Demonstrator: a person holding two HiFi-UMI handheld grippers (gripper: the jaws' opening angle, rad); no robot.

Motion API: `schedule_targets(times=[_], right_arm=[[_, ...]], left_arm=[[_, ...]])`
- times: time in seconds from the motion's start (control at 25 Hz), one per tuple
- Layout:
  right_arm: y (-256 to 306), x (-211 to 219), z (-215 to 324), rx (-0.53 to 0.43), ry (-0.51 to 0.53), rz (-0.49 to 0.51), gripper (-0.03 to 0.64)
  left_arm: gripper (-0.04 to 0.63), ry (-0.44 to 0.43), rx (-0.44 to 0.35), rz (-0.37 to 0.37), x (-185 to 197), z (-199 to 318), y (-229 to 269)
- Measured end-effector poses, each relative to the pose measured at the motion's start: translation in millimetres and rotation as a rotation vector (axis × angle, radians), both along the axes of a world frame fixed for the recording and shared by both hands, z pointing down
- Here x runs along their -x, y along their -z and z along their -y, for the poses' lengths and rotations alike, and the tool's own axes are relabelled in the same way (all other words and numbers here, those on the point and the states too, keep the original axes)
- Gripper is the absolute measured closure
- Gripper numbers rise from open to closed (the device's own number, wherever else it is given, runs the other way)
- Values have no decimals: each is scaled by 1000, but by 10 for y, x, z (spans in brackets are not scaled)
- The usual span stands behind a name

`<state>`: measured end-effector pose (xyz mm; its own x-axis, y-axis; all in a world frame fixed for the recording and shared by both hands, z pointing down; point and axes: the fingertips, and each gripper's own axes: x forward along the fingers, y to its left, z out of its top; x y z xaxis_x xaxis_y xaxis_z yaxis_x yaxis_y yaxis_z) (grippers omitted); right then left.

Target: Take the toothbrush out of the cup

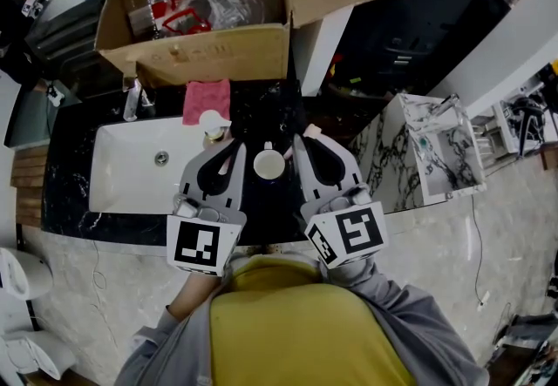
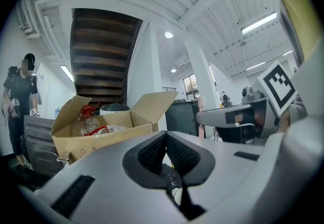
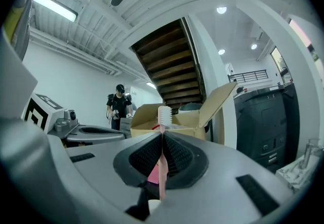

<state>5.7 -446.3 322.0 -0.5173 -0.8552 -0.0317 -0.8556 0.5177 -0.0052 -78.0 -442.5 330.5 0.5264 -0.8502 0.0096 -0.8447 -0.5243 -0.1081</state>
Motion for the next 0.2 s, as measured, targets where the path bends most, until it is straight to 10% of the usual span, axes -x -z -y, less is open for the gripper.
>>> schedule_targets(times=[0.2], right_arm=[[-19,-35,-17,0,9,0,597]], left_arm=[[595,8,-1,4,-36,-18,-9]])
